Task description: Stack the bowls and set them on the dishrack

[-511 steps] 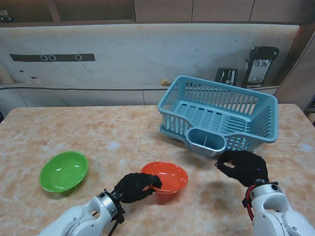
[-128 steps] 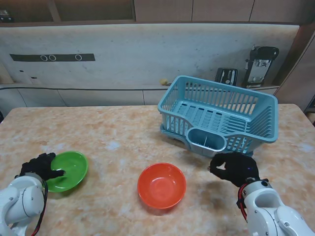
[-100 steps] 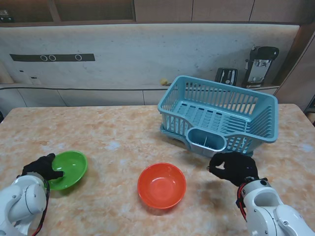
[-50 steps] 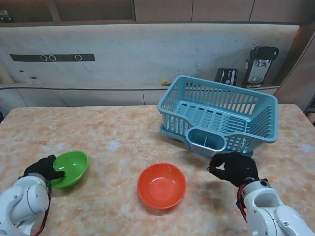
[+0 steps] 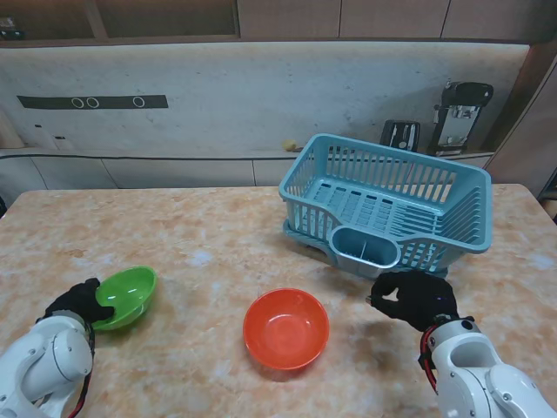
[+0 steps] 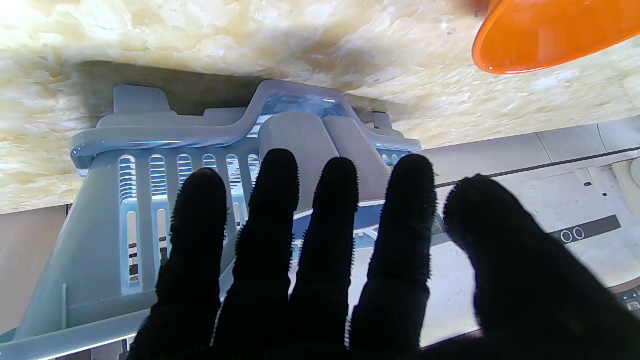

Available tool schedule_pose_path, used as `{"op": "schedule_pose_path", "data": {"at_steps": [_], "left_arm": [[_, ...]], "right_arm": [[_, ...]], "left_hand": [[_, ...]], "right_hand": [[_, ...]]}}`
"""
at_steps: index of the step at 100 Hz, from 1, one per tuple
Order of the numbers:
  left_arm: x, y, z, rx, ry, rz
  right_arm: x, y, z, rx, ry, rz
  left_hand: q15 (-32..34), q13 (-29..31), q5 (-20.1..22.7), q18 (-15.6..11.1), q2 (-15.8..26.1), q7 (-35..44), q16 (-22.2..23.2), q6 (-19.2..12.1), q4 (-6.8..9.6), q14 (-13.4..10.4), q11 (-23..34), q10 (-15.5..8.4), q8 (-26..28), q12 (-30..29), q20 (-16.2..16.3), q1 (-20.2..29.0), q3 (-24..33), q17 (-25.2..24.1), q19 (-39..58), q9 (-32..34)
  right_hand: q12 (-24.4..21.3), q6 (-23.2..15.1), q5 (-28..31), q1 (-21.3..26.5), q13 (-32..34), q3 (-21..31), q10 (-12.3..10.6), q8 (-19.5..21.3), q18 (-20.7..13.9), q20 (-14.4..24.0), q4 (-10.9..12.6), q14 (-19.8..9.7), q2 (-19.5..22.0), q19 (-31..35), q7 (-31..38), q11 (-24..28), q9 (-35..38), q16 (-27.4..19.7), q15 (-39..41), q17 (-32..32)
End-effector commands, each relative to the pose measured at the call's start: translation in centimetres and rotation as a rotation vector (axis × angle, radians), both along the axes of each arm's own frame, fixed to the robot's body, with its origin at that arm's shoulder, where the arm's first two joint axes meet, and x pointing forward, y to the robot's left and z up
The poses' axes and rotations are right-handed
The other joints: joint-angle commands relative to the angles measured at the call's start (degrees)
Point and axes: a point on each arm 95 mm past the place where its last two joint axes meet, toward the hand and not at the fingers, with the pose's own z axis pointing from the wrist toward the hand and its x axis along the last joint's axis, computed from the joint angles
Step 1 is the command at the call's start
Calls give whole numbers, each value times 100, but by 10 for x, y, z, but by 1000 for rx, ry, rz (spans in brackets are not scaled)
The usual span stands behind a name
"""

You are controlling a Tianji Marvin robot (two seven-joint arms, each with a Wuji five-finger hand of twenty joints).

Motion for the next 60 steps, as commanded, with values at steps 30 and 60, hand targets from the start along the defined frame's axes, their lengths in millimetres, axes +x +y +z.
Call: {"op": "schedule_pose_path", "data": {"at_steps": [30,60], "left_arm": [[1,-5,-4,-20,-11,21],[5,-8,0,-40,-71,53]], "right_arm": [[-4,2,-2,2,21,9],[-4,2,-2,2,21,9]], "left_hand": [[-108,923,-64,-1177,-917,931,2390,88,-470,-560,920,181,239,796,-2023,2034,616,1027,704,-99],[-111,651,-20,-1073,-931,2749,3161,-23,-479,-337,1454,333,1516,1311,-2529,2320,1355,1343,768,125]], "right_hand": [[58,-91,63,-78,2,-90,-52,34,52,-49,80,-75,151,-22,67,33,66,35,-61,-55],[59,-107,59,-78,6,-93,-45,33,50,-49,78,-81,151,-28,66,33,67,35,-63,-58]]}}
